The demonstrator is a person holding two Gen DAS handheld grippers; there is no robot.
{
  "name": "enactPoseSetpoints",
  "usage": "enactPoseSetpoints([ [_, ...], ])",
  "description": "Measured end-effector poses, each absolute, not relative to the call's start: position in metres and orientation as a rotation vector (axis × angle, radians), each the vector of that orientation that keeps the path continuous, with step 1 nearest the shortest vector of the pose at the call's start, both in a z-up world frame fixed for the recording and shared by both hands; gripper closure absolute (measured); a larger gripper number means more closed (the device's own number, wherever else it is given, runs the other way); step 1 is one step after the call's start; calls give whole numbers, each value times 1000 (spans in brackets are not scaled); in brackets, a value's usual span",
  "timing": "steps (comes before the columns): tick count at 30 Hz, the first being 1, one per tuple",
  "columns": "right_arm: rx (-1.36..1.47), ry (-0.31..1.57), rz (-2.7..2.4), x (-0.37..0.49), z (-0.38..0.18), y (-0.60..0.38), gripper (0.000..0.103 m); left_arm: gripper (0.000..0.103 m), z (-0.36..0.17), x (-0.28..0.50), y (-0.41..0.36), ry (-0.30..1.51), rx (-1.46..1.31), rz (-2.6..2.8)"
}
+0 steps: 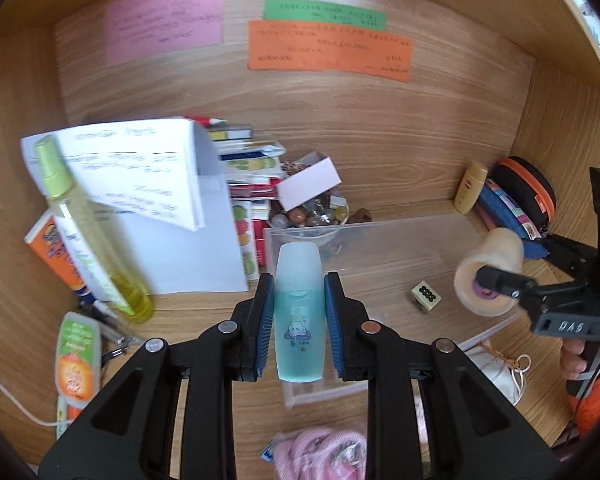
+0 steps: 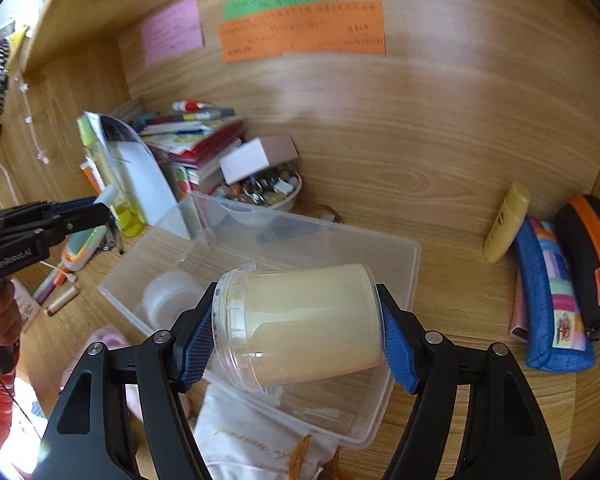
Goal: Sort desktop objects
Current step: 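Carry the teal bottle and beige jar into the clear box and release both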
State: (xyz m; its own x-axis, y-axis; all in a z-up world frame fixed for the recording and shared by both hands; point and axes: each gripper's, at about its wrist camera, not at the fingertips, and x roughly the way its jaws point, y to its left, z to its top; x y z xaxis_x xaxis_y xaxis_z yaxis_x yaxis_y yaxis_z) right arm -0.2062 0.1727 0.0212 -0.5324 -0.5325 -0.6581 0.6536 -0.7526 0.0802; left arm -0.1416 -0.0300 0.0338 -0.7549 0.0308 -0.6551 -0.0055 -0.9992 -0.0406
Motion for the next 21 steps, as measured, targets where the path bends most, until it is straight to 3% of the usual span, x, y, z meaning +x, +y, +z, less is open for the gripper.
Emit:
enactPoseSetpoints([
  [21, 982, 291, -2219, -218, -21, 157, 34, 79, -31, -222, 2, 35, -1392, 2758],
])
